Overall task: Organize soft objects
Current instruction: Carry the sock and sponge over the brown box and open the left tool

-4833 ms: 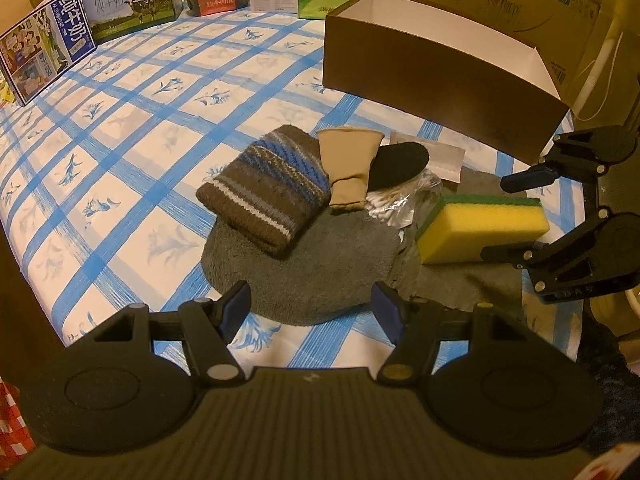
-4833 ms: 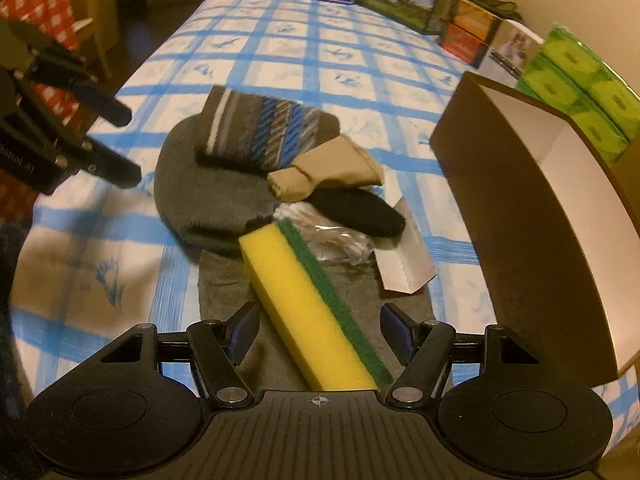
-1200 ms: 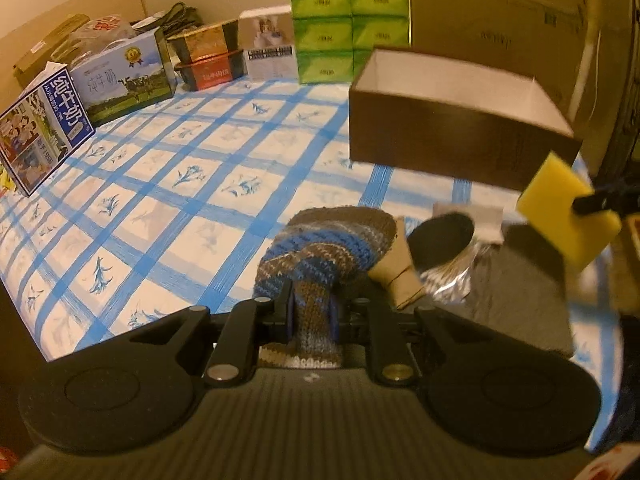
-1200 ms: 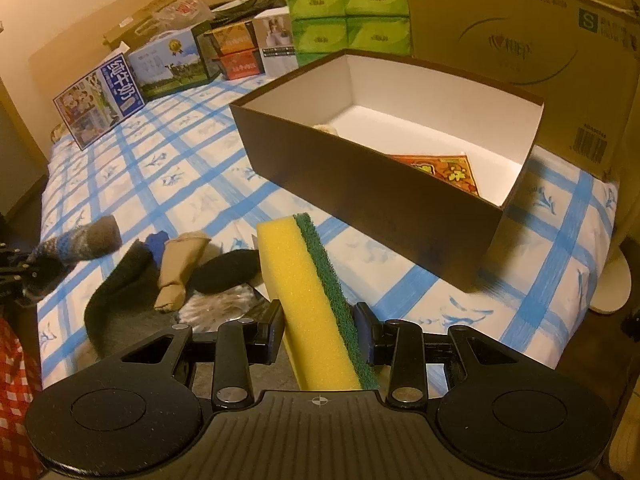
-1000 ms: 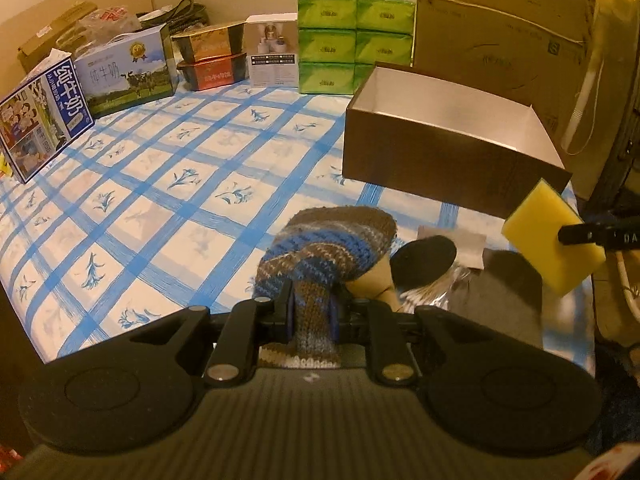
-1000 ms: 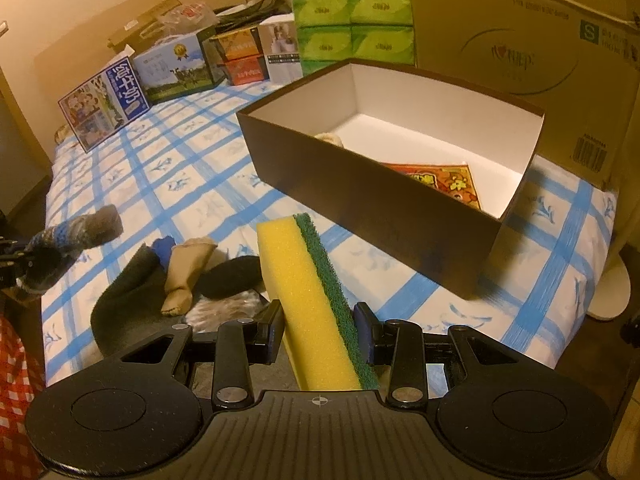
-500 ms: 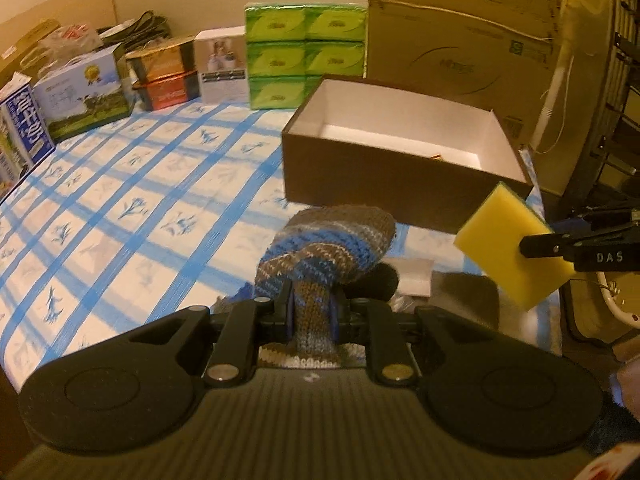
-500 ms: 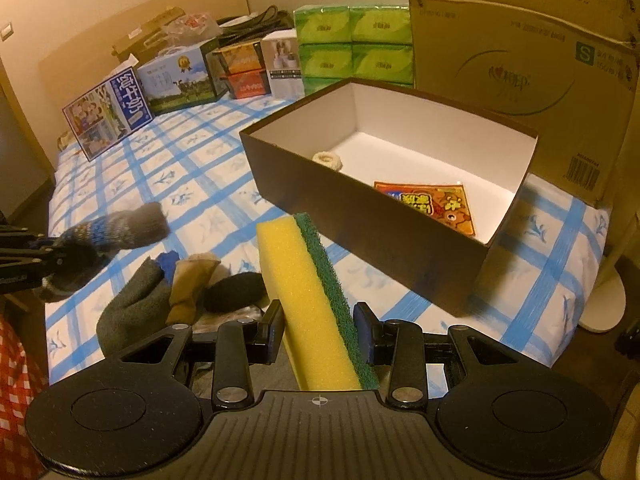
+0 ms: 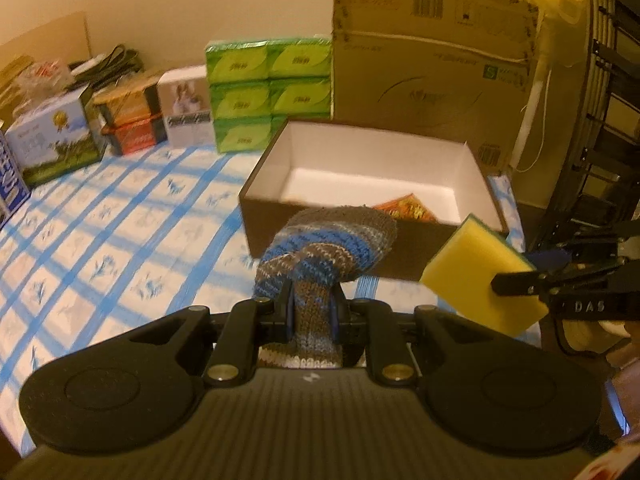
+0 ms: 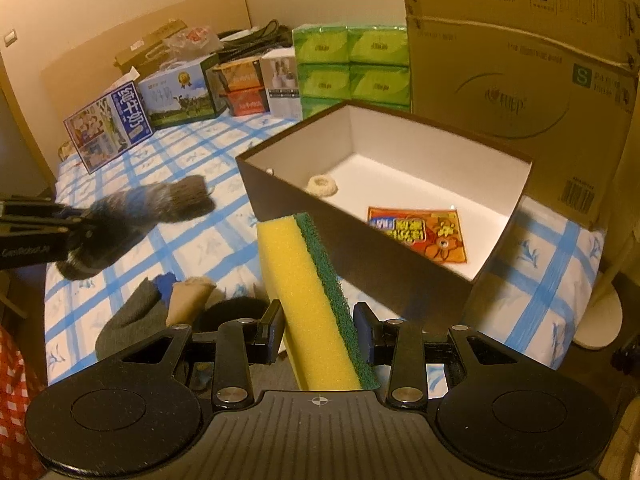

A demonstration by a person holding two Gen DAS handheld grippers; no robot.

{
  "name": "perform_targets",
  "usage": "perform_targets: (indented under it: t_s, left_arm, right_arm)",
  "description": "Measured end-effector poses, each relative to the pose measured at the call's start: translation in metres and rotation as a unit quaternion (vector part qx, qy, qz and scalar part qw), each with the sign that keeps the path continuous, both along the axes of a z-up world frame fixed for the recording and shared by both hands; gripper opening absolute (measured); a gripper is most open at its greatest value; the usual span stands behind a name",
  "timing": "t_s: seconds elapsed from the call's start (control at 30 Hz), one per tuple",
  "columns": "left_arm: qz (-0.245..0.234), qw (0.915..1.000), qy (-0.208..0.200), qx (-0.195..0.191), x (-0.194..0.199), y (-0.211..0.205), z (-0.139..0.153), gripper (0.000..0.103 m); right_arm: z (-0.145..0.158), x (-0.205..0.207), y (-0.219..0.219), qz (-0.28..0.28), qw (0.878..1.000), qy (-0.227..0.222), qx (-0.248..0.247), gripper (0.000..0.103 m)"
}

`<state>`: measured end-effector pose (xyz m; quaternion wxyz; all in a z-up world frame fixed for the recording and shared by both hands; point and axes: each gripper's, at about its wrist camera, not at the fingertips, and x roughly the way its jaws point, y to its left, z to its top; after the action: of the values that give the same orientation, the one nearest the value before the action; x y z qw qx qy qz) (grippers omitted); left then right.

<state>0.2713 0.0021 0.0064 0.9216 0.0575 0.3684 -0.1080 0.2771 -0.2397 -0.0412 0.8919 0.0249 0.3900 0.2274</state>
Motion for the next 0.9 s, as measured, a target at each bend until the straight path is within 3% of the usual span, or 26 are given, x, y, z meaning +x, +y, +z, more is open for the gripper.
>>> perform_targets:
  t_s: [0.27,0.5,0.9]
  left_arm:
    - [-0.025,0.9994,-0.025,-0.005,0.044,-0.029,0.018,0.016]
    - [-0.034,0.9991,-0.022,-0.013,0.095,-0.054,0.023,0.016]
    - [-0.028,0.999,0.028,-0.022,0.178,-0.087,-0.01,0.016]
  right_arm:
    - [0.022,0.027,-0.011,-0.014,0.999,-0.029,0.005,0.038]
    - [0.041,0.064,-0.022,-0.047,0.997,-0.061,0.01,0.038]
    - [0.028,0.128,-0.038,-0.097,0.994,-0.055,0.0,0.038]
